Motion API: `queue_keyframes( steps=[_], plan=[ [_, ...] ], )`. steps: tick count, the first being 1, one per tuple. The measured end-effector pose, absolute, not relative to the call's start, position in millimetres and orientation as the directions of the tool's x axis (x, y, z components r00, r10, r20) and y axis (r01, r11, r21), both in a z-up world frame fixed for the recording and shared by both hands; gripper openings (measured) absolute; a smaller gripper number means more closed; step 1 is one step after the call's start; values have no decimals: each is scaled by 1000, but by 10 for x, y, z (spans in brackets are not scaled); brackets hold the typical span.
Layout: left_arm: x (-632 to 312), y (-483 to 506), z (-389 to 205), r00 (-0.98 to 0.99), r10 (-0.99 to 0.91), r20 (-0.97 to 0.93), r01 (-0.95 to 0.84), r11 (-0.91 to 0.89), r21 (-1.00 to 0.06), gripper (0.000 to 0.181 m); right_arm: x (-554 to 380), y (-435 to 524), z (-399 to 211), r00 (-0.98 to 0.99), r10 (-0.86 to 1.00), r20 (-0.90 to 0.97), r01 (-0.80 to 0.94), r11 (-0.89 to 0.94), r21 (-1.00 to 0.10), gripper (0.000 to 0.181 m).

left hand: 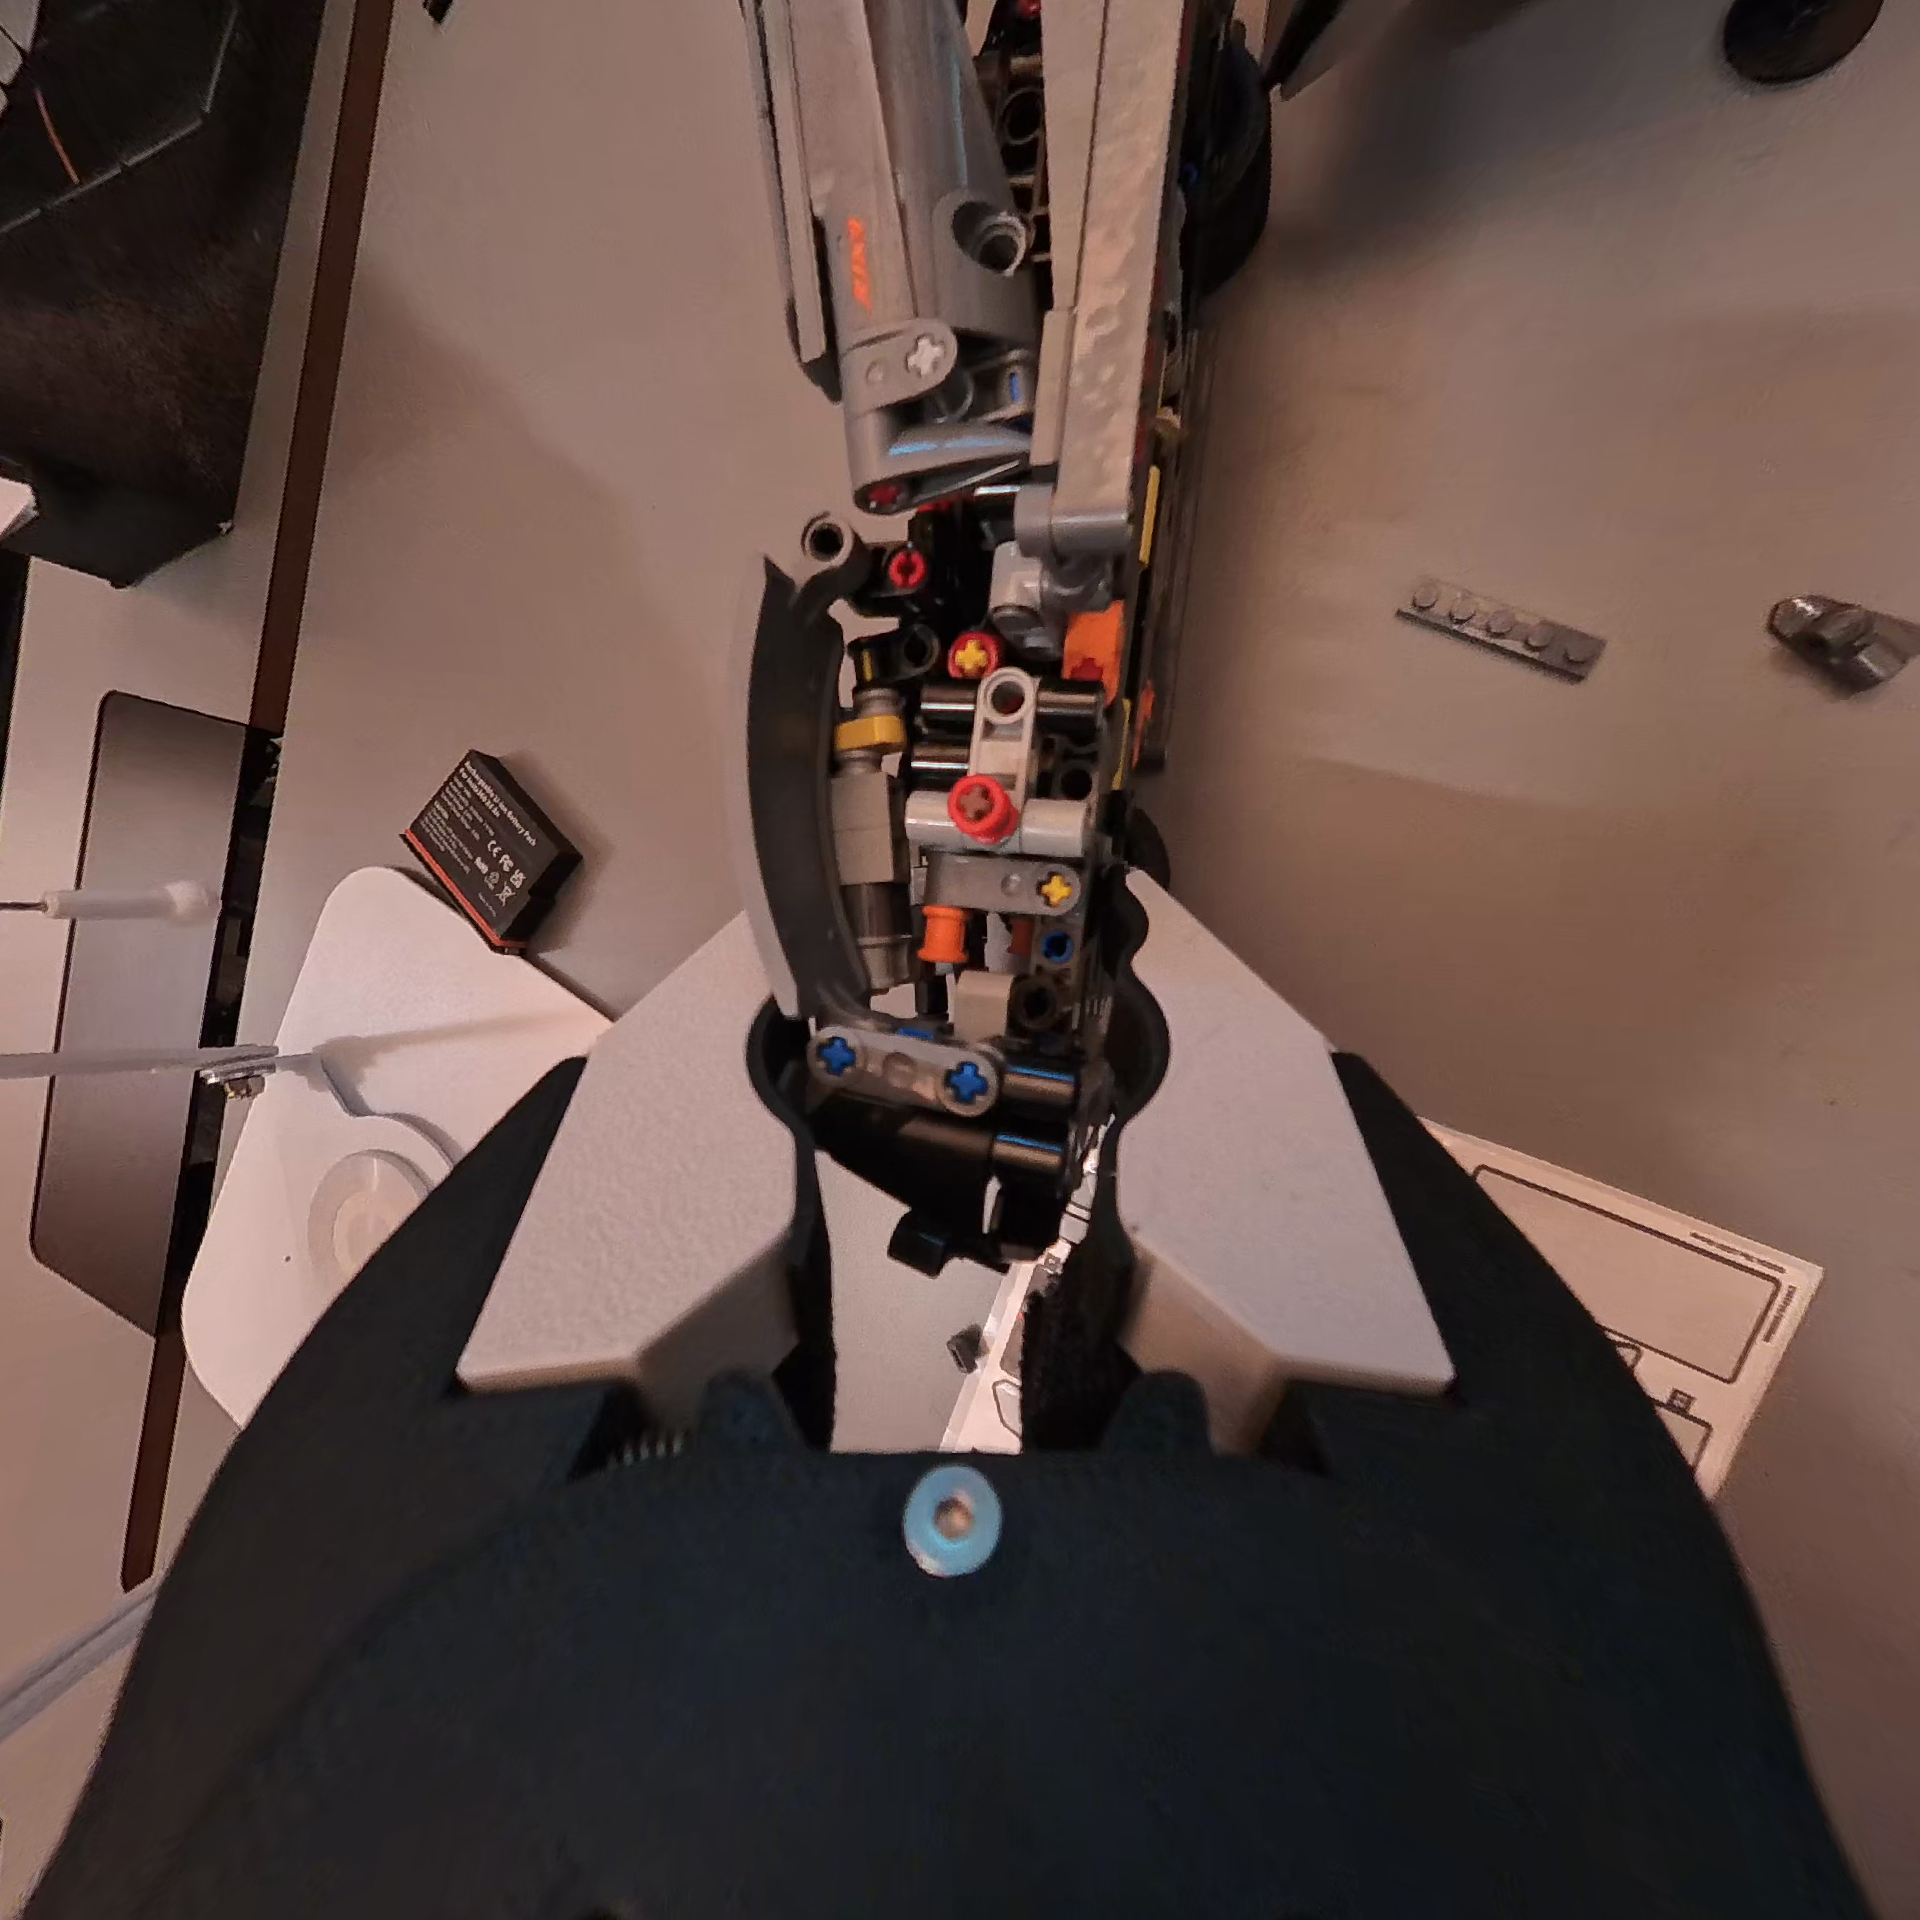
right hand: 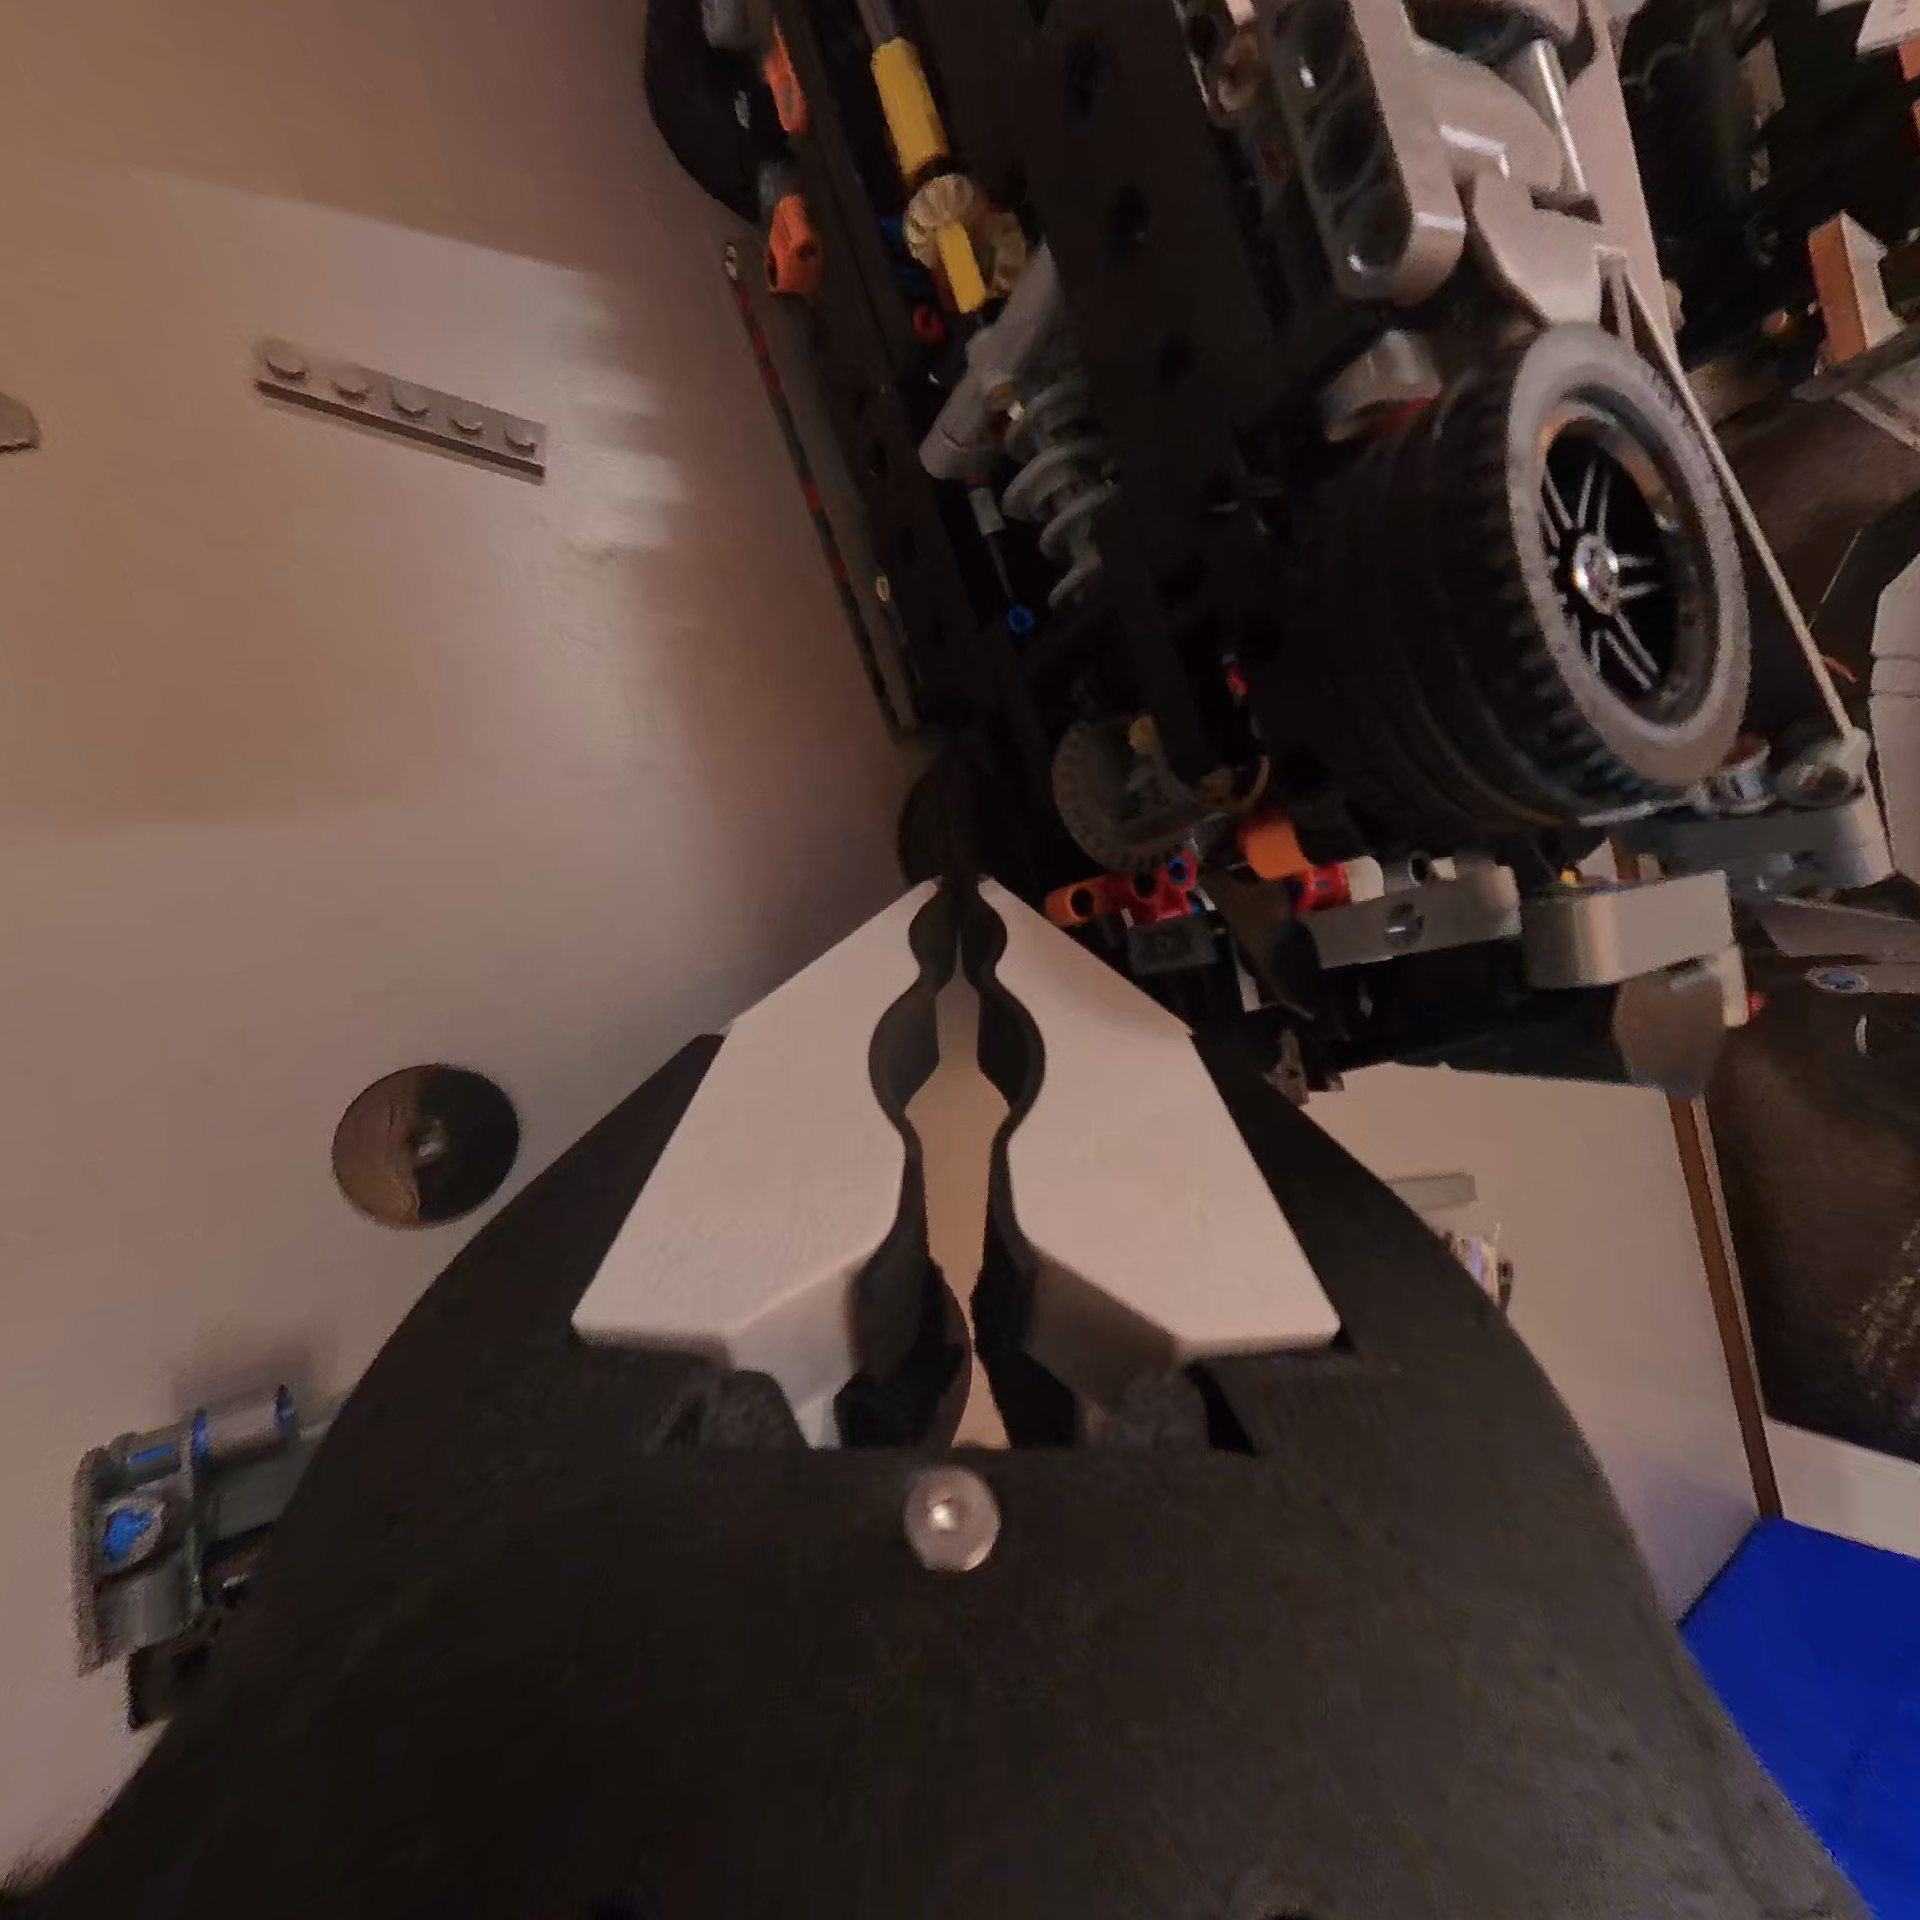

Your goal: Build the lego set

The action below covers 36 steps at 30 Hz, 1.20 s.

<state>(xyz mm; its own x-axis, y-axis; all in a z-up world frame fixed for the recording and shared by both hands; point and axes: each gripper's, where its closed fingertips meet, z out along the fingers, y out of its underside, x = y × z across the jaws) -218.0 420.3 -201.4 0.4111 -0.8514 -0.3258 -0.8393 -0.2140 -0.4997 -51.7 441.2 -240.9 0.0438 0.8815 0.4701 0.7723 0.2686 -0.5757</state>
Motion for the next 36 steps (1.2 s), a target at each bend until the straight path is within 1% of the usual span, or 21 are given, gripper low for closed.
queue_keyframes(
  steps=[3, 5, 6, 7, 9, 11, 16, 19, 22, 25, 29, 36],
  plan=[
    [-2168, 4209, -2020, 414, -853, -319, -835, -216, -506, 53, -611, 4251, -2251, 10, 881, 473, 719, 323, -616, 0],
    [-2164, 4206, -2020, 413, -853, -318, -834, -215, -508, 52, -729, 4146, -2099, 5, 860, 510, 682, 370, -631, 0],
    [-2161, 4204, -2020, 413, -854, -316, -833, -214, -510, 52, -790, 4086, -2064, -8, 851, 525, 672, 393, -627, 1],
    [-2161, 4204, -2022, 413, -855, -313, -832, -215, -512, 53, -843, 4042, -2056, -22, 842, 539, 670, 412, -617, 6],
    [-2164, 4196, -2024, 412, -857, -309, -830, -213, -516, 53, -882, 4031, -2099, -38, 826, 563, 685, 431, -587, 6],
    [-2170, 4184, -2028, 414, -862, -293, -824, -218, -522, 54, -847, 4067, -2149, -38, 824, 566, 693, 429, -579, 3],
    [-2232, 4122, -2041, 406, -875, -265, -828, -230, -511, 61, -720, 4104, -2069, 0, 839, 545, 662, 408, -629, 0],
    [-2288, 4062, -2007, 406, -881, -244, -826, -239, -510, 62, -670, 4089, -2054, -6, 836, 549, 650, 420, -633, 0],
    [-2355, 4059, -1960, 421, -873, -246, -819, -249, -517, 58, -636, 4090, -2064, -10, 838, 546, 646, 422, -636, 0],
    [-2388, 4063, -2019, 418, -874, -246, -830, -259, -493, 53, -606, 4106, -2058, -3, 842, 539, 641, 415, -645, 0],
    [-2360, 4080, -2085, 413, -878, -239, -838, -264, -477, 52, -567, 4139, -2026, 16, 849, 528, 629, 402, -665, 0],
    [-2351, 4098, -2073, 417, -881, -224, -823, -261, -504, 48, -568, 4146, -2035, 16, 857, 516, 621, 395, -677, 0]
  ],
)
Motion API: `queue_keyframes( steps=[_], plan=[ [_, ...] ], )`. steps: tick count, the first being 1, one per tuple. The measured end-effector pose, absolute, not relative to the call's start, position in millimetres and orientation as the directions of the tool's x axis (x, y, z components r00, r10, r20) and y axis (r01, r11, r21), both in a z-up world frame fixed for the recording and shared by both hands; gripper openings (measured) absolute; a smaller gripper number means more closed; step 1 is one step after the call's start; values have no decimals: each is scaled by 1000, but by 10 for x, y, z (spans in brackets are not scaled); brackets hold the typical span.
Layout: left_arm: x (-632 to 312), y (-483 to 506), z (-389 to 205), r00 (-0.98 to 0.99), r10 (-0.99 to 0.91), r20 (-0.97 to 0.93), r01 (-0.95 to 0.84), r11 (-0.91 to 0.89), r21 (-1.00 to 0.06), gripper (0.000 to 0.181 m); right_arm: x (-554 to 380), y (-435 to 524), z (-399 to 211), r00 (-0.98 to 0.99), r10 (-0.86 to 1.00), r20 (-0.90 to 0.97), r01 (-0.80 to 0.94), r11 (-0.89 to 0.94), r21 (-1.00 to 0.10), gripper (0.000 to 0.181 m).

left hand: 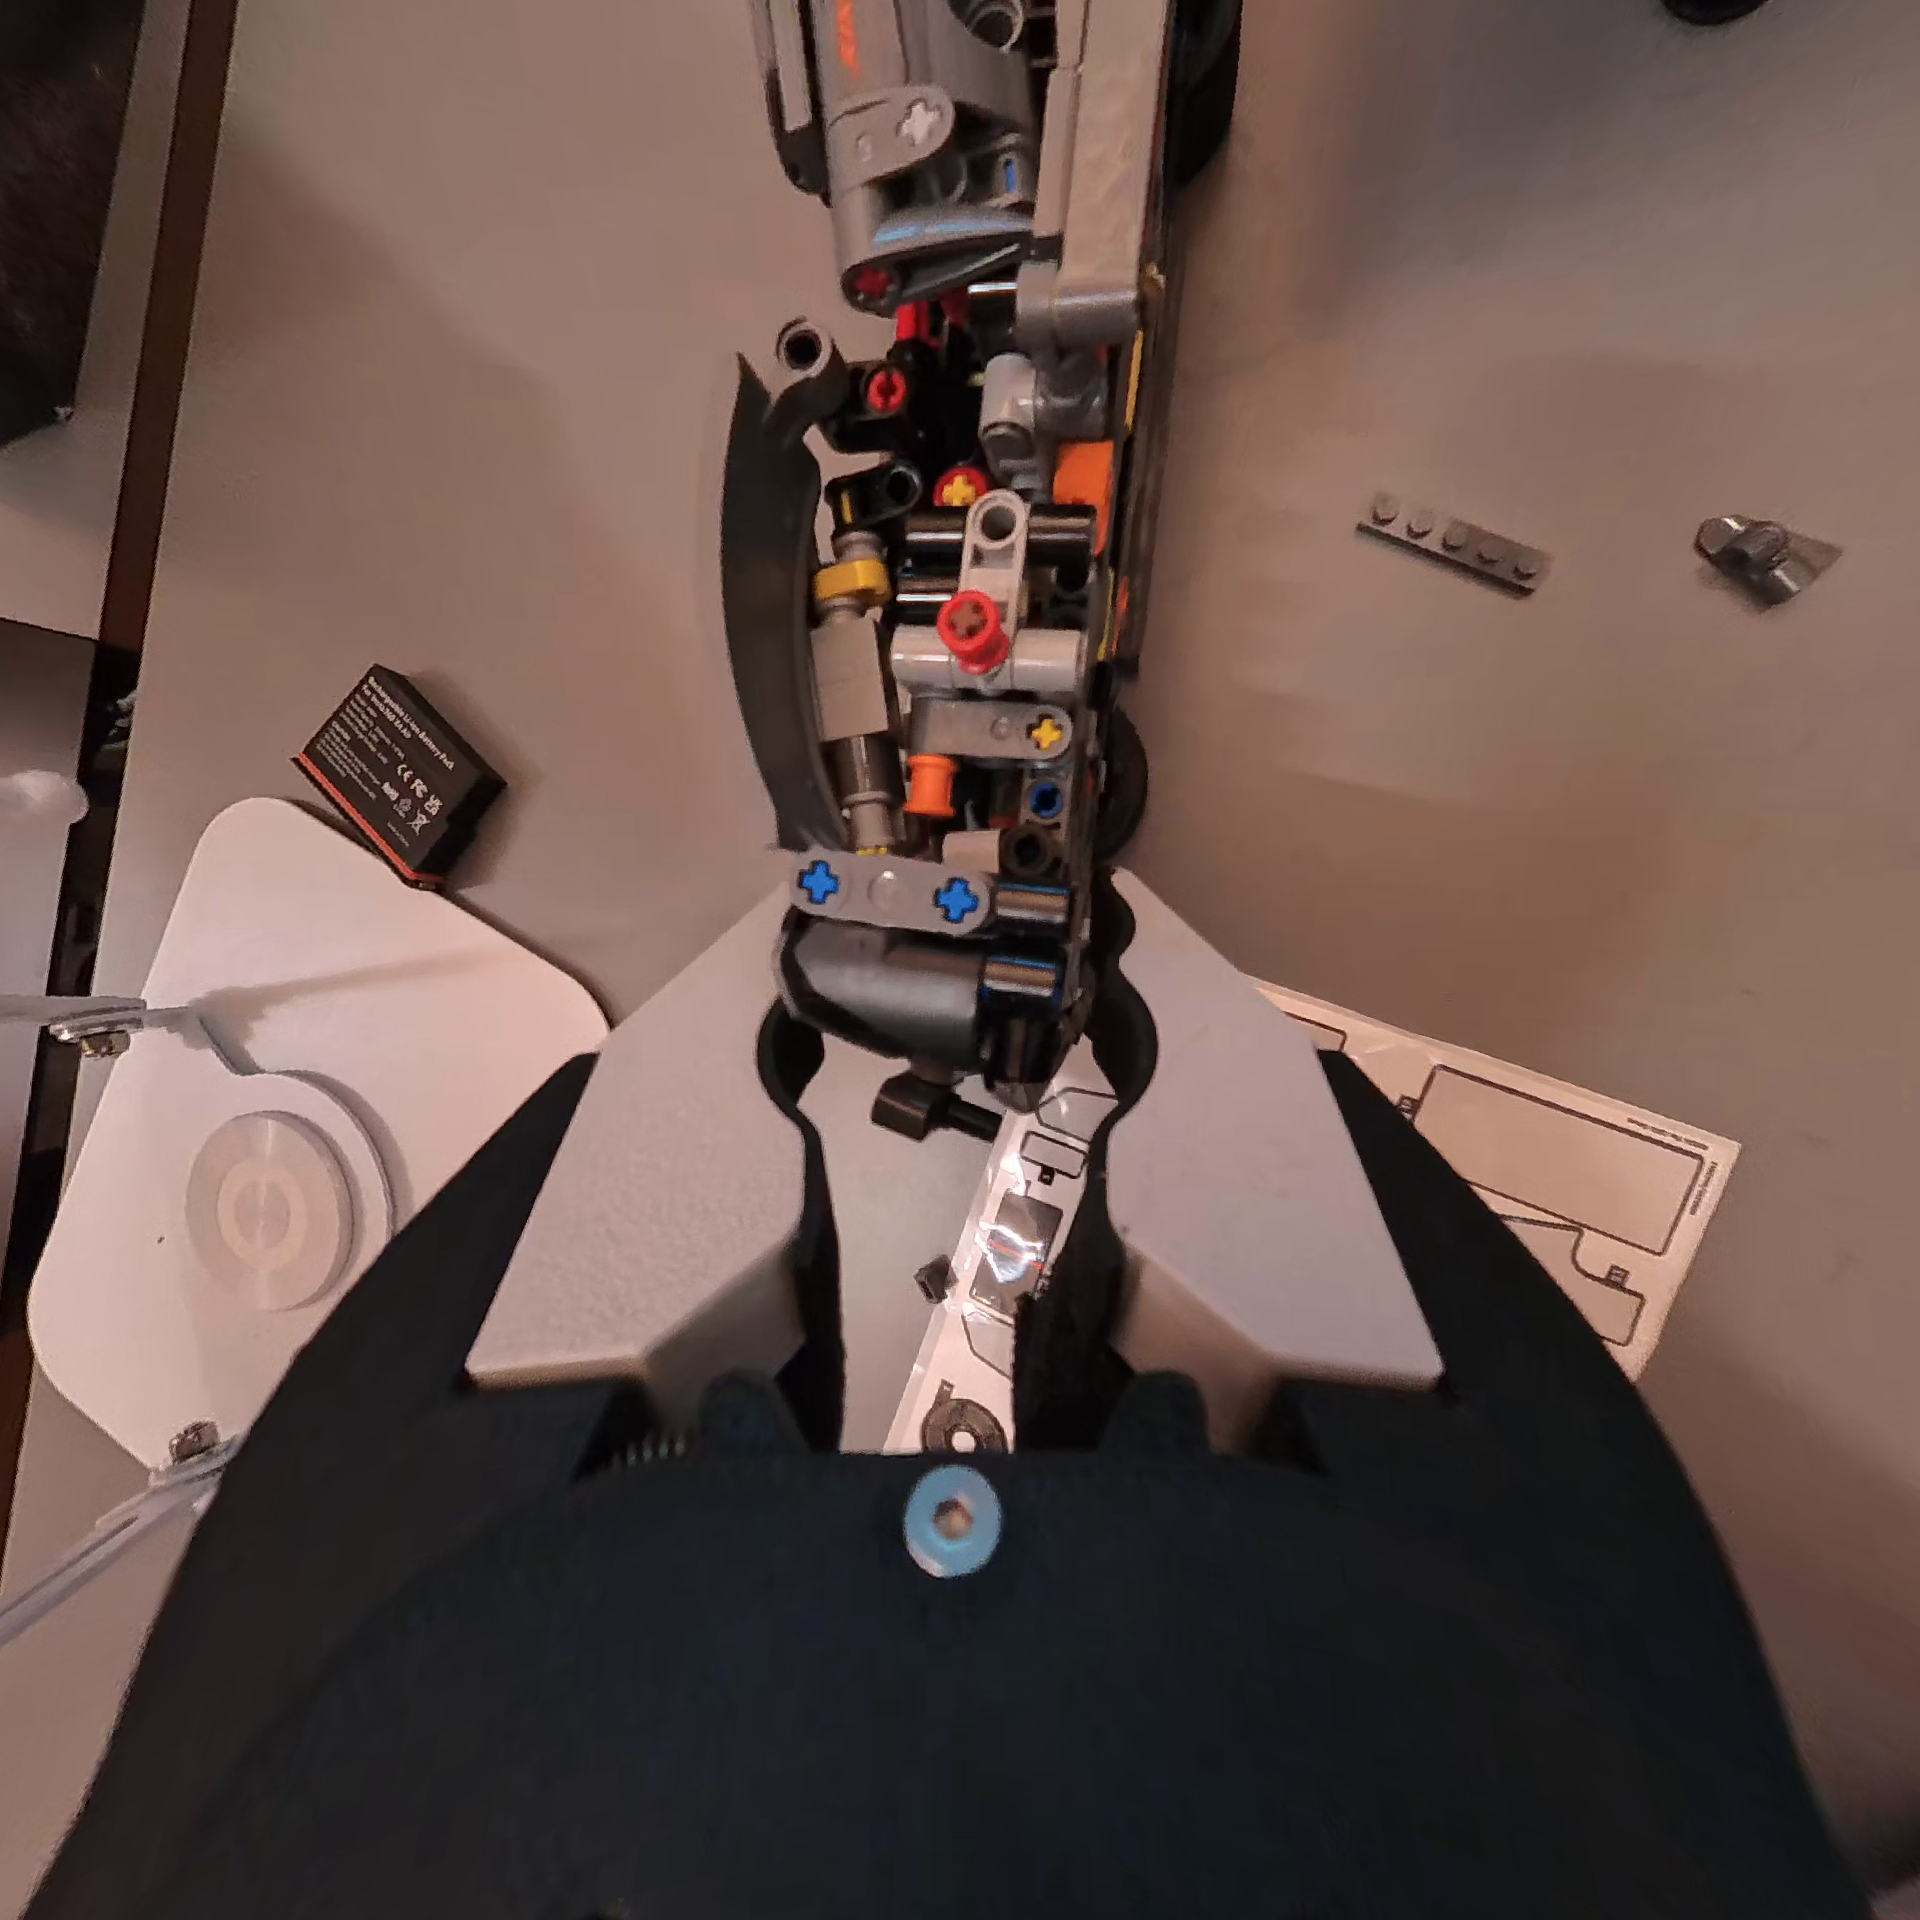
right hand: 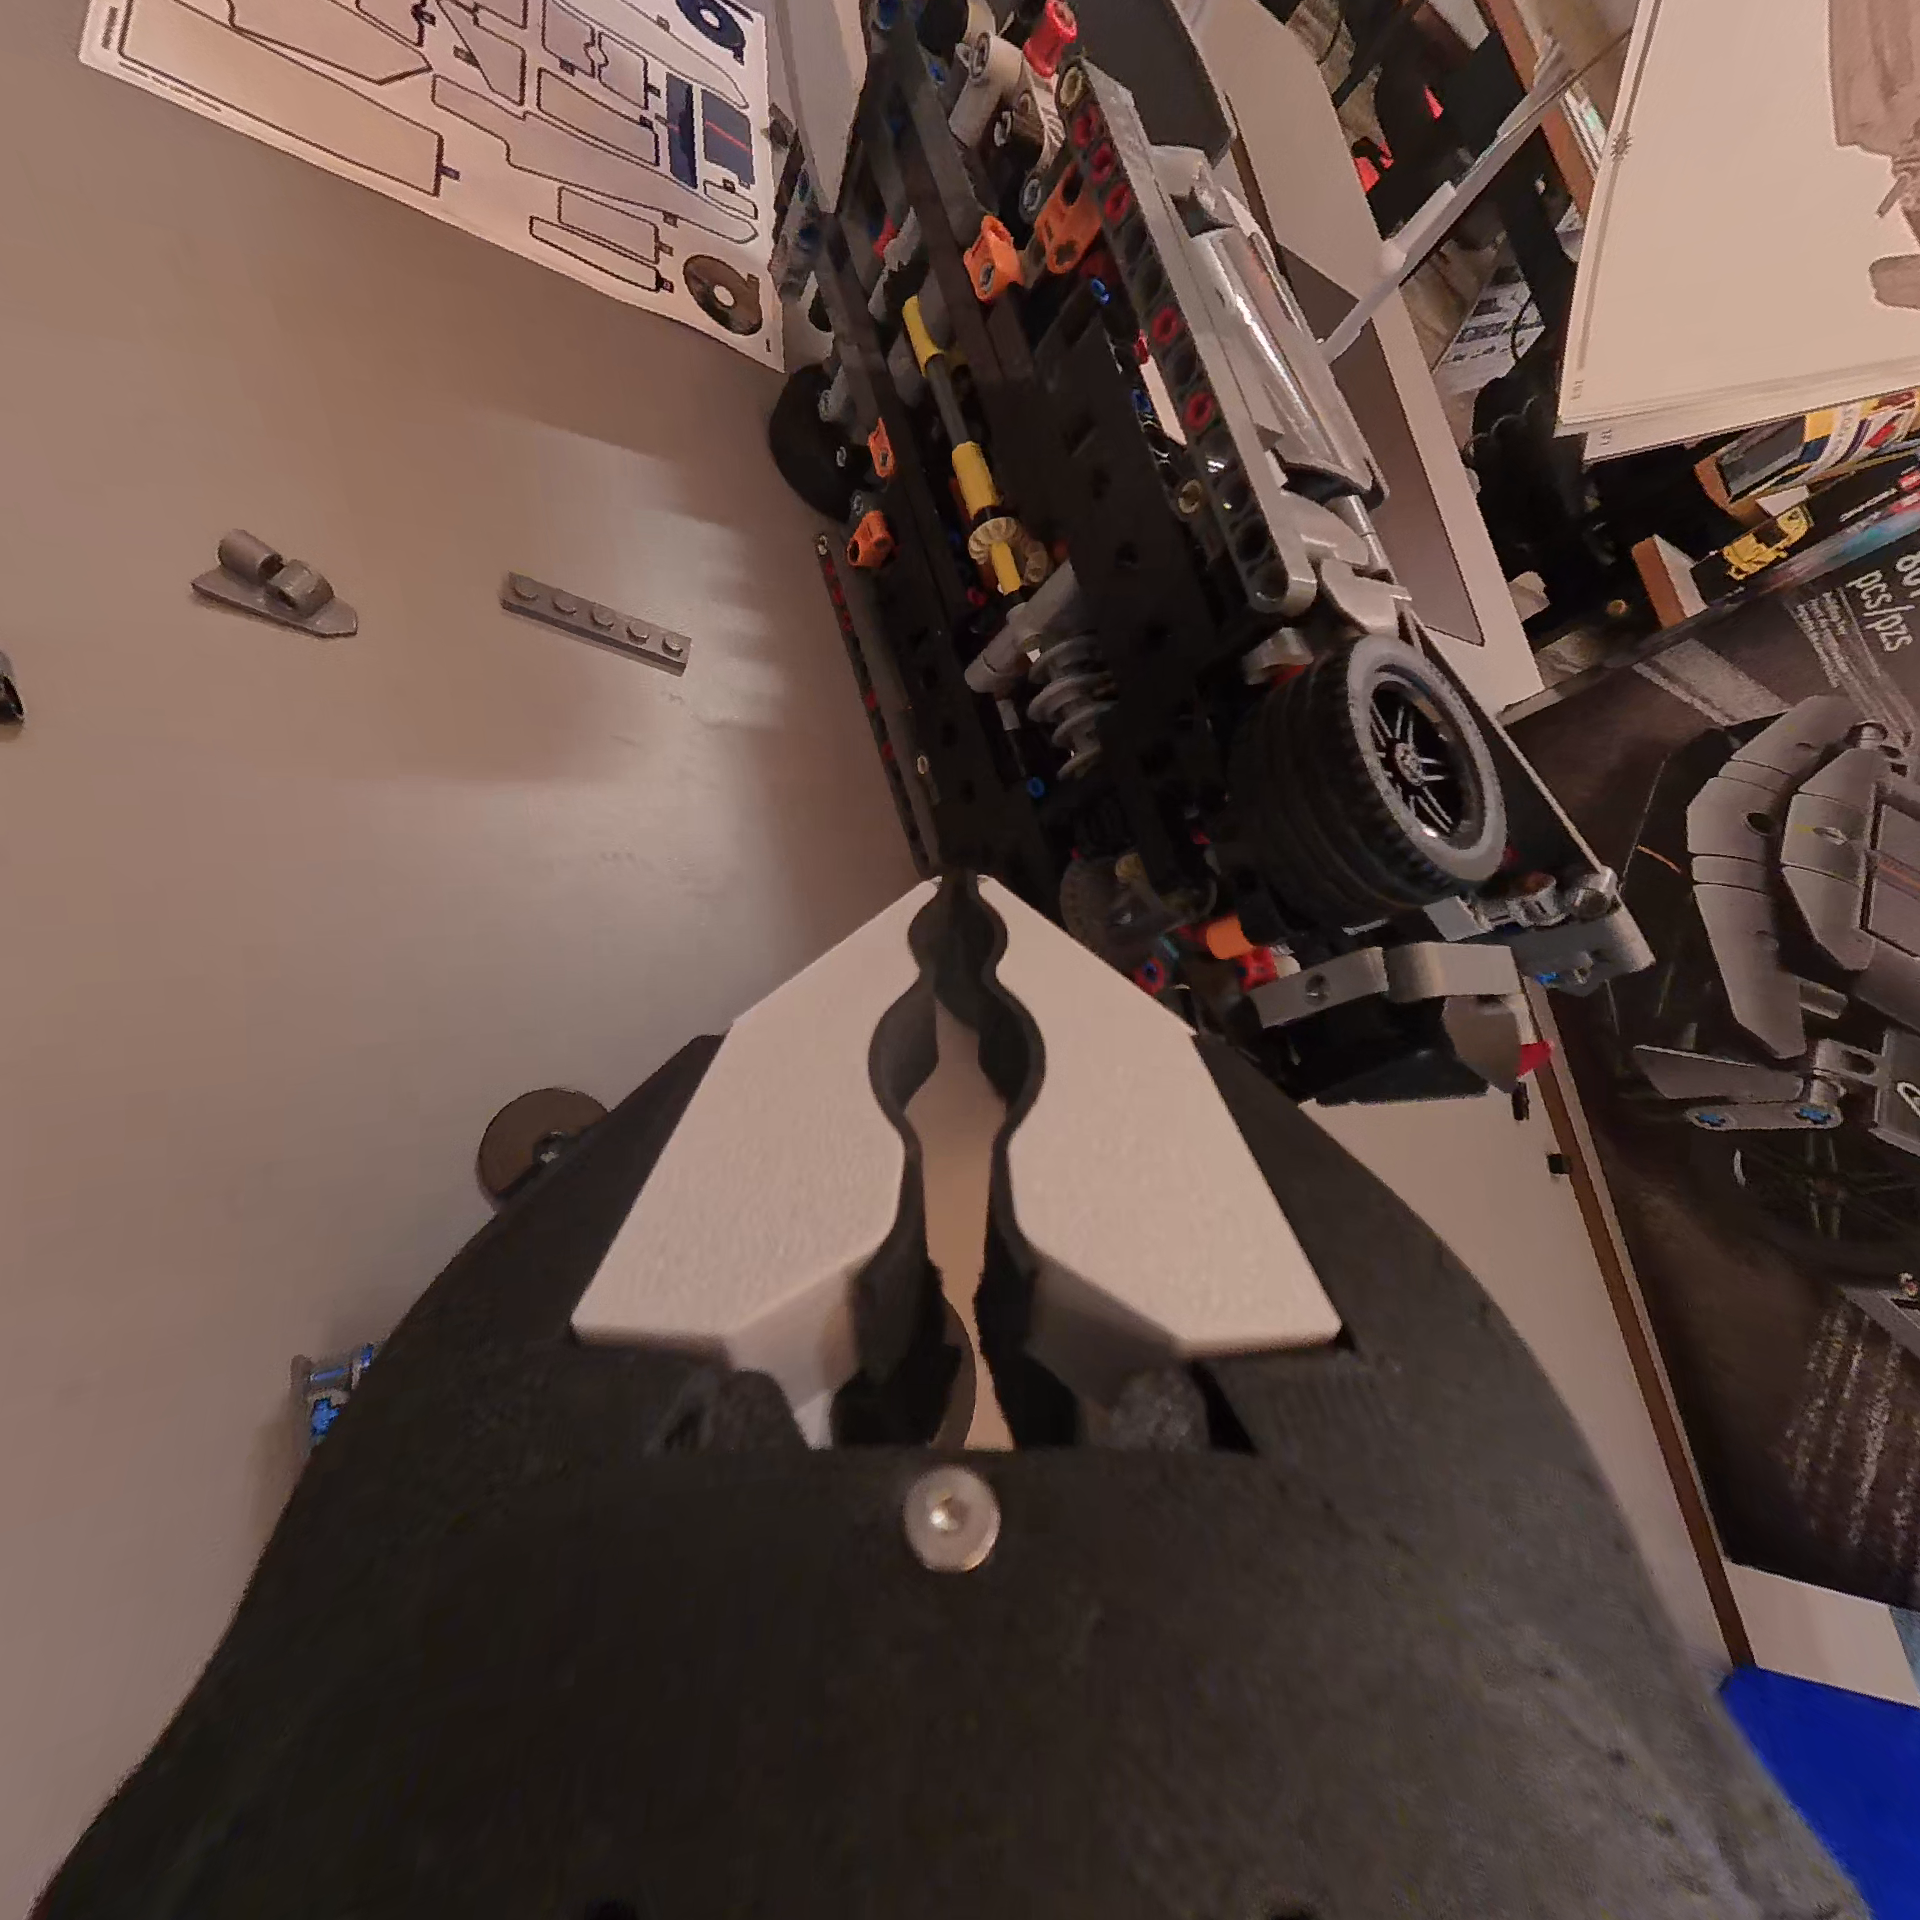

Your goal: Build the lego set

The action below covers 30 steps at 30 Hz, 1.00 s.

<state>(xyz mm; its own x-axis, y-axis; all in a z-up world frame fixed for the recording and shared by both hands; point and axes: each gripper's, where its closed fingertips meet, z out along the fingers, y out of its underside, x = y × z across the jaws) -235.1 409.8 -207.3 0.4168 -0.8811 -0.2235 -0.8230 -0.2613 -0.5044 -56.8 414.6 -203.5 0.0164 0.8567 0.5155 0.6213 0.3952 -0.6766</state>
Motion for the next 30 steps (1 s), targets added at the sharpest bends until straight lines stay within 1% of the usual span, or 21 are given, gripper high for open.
queue_keyframes(
  steps=[4, 8, 18, 25, 28, 30],
  plan=[
    [-2328, 4089, -2021, 420, -882, -216, -811, -257, -526, 45, -560, 4156, -2012, 24, 859, 511, 614, 391, -686, 0],
    [-2327, 4090, -2010, 415, -878, -240, -823, -249, -512, 45, -561, 4150, -2008, 23, 862, 506, 609, 390, -691, 0],
    [-2270, 4085, -1917, 409, -875, -259, -813, -220, -539, 44, -584, 4094, -1996, 3, 862, 507, 590, 408, -697, 0],
    [-2184, 4092, -1821, 406, -873, -271, -794, -190, -578, 43, -569, 4063, -1920, 0, 864, 504, 562, 417, -714, 0],
    [-2159, 4099, -1797, 406, -869, -282, -791, -180, -585, 43, -523, 4072, -1884, -5, 849, 529, 564, 439, -699, 0],
    [-2144, 4105, -1786, 406, -868, -288, -790, -175, -588, 42, -478, 4071, -1782, 9, 850, 526, 537, 440, -720, 0]
  ],
)
